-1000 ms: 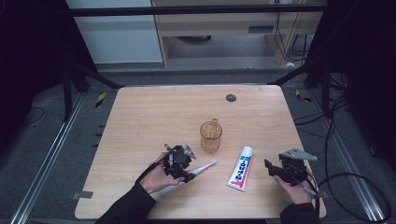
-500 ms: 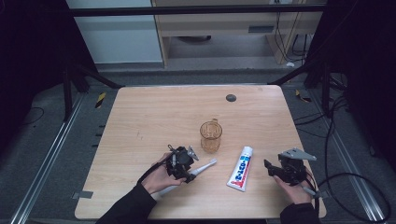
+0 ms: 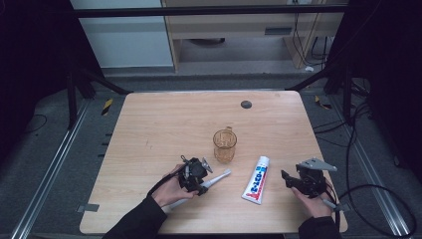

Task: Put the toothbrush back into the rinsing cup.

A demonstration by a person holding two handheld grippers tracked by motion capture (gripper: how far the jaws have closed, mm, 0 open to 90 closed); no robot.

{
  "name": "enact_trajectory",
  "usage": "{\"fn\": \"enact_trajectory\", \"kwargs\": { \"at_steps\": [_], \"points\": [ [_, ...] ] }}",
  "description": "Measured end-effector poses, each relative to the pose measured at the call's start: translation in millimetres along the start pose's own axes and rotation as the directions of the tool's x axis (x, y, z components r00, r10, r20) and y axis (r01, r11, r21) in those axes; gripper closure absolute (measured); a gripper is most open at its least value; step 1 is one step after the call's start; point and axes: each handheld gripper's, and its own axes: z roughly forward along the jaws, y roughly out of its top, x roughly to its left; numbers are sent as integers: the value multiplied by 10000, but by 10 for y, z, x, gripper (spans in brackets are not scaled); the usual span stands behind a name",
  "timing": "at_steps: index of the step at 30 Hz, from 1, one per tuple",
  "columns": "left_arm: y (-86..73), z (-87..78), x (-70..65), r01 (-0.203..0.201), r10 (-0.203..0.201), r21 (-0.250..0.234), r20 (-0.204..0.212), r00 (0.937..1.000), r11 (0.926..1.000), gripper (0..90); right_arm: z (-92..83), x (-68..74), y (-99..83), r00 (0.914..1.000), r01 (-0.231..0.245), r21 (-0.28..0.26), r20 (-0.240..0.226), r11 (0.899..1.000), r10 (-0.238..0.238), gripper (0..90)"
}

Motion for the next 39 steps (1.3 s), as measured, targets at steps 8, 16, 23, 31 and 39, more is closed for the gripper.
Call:
{"fn": "enact_trajectory", "kwargs": {
  "at_steps": [8,16,23,31,39],
  "points": [
    [0,2,3,103,-103,-48,49,9999,9999,658,-2,2,1,10000,3,-9,-2,10000,-3,393],
    [24,5,8,111,-112,54,89,9999,9999,664,-6,-5,3,10000,-42,-37,18,10000,42,396],
    [46,7,-9,-46,46,217,11,10000,9998,668,-5,-7,3,10000,-49,-30,7,10000,49,400],
    [29,-58,-5,-102,102,14,-57,9999,9999,669,-6,-18,1,10000,-36,-18,13,10000,36,407],
    [-14,-239,34,171,-170,-559,19,9999,9983,670,-9,-21,0,10000,-20,-23,44,10000,20,409]
  ]
}}
